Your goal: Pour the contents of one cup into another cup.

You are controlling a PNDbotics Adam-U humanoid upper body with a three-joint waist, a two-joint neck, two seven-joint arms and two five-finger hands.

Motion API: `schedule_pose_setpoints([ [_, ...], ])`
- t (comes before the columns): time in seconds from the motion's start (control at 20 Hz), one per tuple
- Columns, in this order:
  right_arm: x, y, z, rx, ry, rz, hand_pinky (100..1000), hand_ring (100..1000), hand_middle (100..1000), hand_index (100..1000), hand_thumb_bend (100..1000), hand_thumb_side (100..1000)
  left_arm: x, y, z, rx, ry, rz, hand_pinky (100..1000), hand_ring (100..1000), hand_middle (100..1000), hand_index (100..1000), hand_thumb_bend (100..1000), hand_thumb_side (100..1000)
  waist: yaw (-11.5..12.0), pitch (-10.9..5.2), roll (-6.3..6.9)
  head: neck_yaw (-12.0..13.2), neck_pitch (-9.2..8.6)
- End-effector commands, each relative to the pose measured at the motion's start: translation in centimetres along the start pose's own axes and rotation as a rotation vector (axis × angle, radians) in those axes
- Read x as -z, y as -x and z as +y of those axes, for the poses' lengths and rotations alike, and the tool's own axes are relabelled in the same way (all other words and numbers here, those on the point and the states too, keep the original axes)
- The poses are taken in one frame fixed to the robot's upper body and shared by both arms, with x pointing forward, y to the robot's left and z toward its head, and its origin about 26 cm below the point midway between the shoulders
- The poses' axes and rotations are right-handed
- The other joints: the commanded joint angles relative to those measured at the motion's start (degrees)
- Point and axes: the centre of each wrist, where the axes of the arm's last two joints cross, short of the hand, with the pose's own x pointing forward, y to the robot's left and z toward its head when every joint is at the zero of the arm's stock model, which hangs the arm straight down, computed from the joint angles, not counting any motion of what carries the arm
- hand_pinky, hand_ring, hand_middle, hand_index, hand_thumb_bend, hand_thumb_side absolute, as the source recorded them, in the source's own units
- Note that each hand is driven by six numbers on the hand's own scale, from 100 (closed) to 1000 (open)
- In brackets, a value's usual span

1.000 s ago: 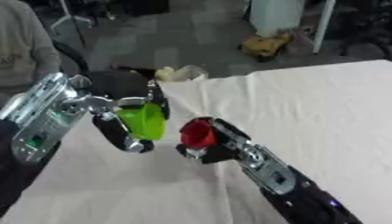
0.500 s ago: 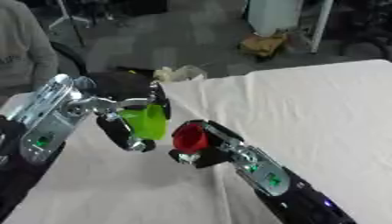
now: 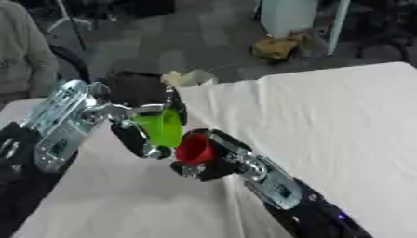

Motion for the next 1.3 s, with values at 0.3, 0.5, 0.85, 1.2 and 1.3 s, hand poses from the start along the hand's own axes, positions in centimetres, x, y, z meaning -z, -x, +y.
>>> schedule_pose_setpoints([
  [0.3,0.9,-1.6,0.0,-0.008,-0.02,-0.051,474,356,309,493,100,209,0.2,0.5,1.2,0.077,0.042,0.005,218,228,398,714,336,226,-0.26,-1.18,0.14,0.12,-0.39],
  [0.5,0.9,-1.5,0.1,-0.011,-0.026,-0.05,475,356,309,494,100,210,0.3,0.6,1.4,0.095,0.065,0.003,221,228,399,714,338,224,-0.28,-1.23,0.31,0.07,-0.4],
  [0.85,0.9,-1.5,0.2,-0.015,-0.035,-0.048,475,357,310,494,100,210,0.6,0.4,2.0,0.132,0.09,-0.008,221,223,399,713,335,221,-0.37,-1.35,0.59,0.0,-0.45],
  [1.2,0.9,-1.4,0.2,-0.017,-0.041,-0.044,476,357,310,494,100,211,0.9,0.2,2.5,0.169,0.123,-0.019,224,221,396,711,330,210,-0.44,-1.44,0.8,-0.02,-0.47],
  [1.3,0.9,-1.3,0.2,-0.017,-0.042,-0.044,476,357,310,495,100,211,0.9,0.2,2.5,0.178,0.135,-0.022,222,219,394,710,331,211,-0.41,-1.46,0.84,-0.05,-0.46],
])
